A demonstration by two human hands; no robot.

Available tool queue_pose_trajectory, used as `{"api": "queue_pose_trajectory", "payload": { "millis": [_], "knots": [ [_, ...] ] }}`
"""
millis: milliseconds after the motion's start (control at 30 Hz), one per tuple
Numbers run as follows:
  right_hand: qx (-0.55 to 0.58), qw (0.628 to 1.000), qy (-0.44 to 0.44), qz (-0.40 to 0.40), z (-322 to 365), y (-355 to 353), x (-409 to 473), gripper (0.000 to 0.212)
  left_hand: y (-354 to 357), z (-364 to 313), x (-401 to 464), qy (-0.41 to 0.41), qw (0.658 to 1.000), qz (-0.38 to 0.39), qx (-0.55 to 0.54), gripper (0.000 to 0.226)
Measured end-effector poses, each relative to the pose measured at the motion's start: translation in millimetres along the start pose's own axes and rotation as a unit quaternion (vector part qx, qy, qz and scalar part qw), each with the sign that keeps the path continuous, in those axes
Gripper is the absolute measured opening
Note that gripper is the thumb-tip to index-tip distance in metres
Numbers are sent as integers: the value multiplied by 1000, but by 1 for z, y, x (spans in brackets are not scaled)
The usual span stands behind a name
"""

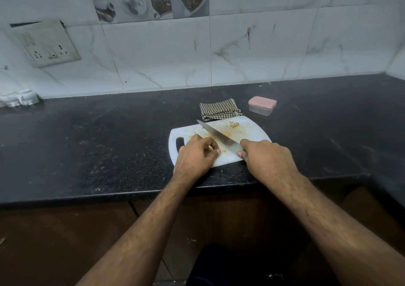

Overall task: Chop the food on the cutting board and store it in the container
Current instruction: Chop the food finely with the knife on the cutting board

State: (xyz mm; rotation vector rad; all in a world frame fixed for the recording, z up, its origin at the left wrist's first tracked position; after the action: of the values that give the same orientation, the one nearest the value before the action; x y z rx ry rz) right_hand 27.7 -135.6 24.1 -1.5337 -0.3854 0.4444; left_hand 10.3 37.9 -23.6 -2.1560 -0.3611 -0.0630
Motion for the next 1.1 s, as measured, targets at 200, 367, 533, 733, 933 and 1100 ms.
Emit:
{"api": "queue_pose_trajectory", "payload": {
  "millis": [200,367,533,733,933,1100],
  "knots": [
    [-53,994,-32,-92,1,0,19,23,-5,2,0,-2,999,-33,-19,7],
    [-97,984,-36,-144,-7,14,27,21,-6,8,0,-12,996,-56,-63,11],
    [-85,982,-7,-169,-21,19,33,17,-10,19,0,-42,991,-97,-83,19],
    [-80,980,-7,-182,-23,22,34,21,-24,18,-10,-59,978,-175,-98,13],
    [-71,980,1,-186,-24,18,30,21,-33,21,-15,-60,972,-205,-93,12],
    [-59,977,-9,-206,-24,15,27,42,-38,22,-12,-43,978,-198,-48,16]
  ]
}}
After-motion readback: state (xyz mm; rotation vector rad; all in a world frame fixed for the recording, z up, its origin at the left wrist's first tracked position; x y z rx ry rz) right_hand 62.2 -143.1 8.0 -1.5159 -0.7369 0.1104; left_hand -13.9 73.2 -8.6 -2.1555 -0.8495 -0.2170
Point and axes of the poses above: each hand's wrist, its own x-axis towards the middle knuckle, its own y-axis out of the palm, z = x × y, the point moved 8 cm from there along x, towards the middle knuckle, and after that the axes turned 6 degrees about z, right-handed, at the moved point
